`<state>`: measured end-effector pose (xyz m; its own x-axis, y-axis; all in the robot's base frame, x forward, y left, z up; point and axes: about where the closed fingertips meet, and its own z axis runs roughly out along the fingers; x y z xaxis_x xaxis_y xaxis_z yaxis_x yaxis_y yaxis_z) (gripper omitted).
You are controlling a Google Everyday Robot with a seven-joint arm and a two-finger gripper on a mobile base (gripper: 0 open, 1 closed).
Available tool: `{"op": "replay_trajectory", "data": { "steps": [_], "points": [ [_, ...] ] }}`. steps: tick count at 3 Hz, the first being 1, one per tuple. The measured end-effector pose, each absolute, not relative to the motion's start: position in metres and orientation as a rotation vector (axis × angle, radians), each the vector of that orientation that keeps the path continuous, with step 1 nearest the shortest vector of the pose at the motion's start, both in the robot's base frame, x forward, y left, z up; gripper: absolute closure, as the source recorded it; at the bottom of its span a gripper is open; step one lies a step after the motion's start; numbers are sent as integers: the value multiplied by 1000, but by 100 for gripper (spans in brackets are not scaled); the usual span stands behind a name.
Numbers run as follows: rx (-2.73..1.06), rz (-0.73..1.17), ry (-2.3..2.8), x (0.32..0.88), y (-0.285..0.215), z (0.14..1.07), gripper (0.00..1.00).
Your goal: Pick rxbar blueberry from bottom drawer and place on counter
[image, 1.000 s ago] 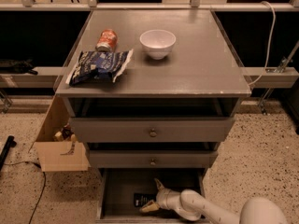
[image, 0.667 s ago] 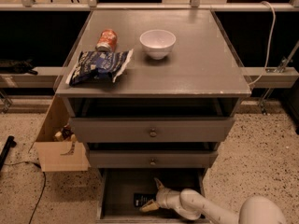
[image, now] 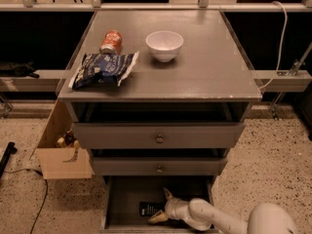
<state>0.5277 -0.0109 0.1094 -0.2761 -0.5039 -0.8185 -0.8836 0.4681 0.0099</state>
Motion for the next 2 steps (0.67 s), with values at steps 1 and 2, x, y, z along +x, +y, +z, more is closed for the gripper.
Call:
{"op": "replay_trajectory", "data": {
  "steps": [1,2],
  "points": [
    [-1172,580,1953,530,-21,109,0],
    [-1174,575,1956,530,-22,109,17]
  ]
}}
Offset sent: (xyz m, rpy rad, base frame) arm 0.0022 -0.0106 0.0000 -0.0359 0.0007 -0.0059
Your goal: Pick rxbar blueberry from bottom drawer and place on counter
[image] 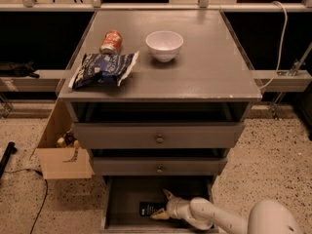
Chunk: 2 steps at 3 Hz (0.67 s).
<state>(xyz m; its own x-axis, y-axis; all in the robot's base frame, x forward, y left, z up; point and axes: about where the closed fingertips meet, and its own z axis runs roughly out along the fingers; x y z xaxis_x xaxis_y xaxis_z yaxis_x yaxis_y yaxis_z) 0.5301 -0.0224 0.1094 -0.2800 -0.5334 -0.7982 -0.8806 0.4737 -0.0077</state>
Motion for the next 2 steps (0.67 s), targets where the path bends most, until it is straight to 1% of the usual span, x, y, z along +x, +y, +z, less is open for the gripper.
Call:
{"op": "replay_trajectory", "data": {
  "steps": [2],
  "points": [
    [-1174,575,1956,530,-22,109,61]
  ]
}}
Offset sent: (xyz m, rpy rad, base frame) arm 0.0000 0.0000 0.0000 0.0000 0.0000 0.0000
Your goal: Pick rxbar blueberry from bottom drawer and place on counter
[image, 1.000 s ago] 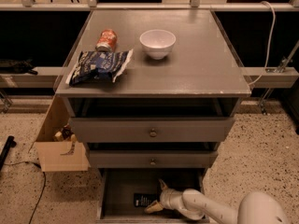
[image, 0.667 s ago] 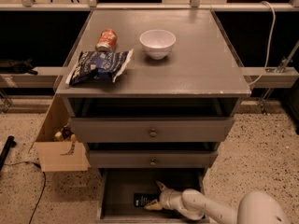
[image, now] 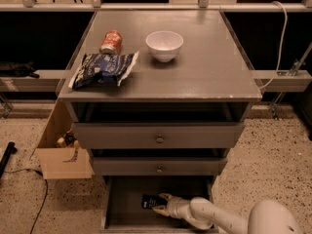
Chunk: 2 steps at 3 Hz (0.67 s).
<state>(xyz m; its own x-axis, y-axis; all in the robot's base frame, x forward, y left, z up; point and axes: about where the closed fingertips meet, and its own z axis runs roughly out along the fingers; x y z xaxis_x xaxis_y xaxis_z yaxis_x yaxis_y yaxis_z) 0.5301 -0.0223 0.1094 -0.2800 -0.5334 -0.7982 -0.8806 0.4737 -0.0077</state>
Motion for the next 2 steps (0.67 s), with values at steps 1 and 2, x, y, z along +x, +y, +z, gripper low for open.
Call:
{"op": "replay_trajectory", "data": {
  "steps": [1,2],
  "points": [
    [-1174,575,1956,530,-22,109,86],
    [-1171,579,1955,531,-23,112,100]
  ]
}}
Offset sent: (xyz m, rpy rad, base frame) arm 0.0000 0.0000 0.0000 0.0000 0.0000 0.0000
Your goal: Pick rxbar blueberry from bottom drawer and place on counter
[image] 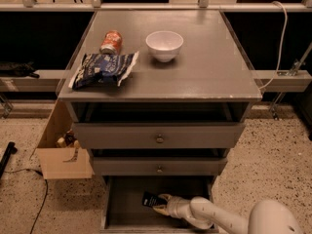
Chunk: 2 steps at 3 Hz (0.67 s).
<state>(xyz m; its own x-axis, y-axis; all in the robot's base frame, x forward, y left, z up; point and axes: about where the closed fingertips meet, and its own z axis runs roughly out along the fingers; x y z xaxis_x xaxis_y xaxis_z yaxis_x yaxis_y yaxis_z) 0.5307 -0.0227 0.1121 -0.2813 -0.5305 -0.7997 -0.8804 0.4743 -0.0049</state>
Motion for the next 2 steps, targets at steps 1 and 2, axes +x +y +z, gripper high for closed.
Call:
{"op": "replay_trajectory", "data": {
  "steps": [1,2],
  "points": [
    [-1163,588,1954,532,-24,120,100],
    [-1141,566,1887,543,-46,180,100]
  ]
}}
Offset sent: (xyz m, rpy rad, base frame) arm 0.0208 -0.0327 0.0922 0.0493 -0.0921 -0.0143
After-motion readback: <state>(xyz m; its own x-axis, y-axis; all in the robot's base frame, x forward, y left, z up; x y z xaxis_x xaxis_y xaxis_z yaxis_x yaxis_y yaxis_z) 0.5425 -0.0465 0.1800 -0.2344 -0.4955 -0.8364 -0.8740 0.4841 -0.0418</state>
